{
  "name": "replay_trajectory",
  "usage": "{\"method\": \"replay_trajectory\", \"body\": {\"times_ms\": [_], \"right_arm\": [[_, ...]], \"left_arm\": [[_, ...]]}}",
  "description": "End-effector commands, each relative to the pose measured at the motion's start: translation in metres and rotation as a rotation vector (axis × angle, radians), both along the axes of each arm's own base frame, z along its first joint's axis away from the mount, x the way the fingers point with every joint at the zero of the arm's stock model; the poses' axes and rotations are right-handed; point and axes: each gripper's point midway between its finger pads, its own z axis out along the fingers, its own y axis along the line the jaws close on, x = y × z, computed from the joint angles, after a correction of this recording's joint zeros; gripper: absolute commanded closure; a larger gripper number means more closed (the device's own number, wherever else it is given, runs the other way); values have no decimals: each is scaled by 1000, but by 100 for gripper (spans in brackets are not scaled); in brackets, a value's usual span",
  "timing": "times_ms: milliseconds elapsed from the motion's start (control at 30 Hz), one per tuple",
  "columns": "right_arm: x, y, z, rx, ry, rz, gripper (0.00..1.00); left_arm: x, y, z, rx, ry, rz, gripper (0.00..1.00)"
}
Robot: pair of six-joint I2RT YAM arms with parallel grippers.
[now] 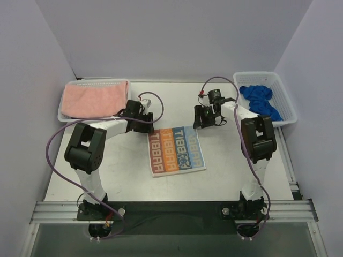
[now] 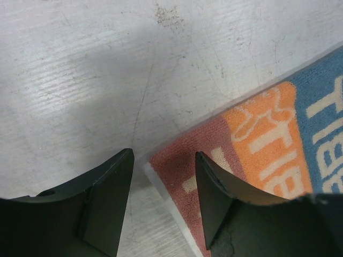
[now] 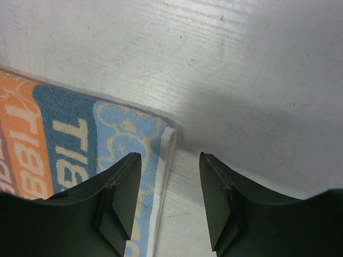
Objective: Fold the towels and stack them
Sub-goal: Fold the towel
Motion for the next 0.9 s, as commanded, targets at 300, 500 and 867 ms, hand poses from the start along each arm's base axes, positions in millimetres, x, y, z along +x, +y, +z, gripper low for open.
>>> {"method": "replay_trajectory", "body": {"times_ms": [300,500,867], "right_arm": [[5,15,-11,-60,35,56,53],[-1,20,-17,-56,67,83,58],[-3,23,-25,-37,97,94,69]], "left_arm": [[-11,7,-22,49,87,-32,57],[-12,6,-23,47,95,-46,69],[-11,6,-23,52,92,-59,81]]}}
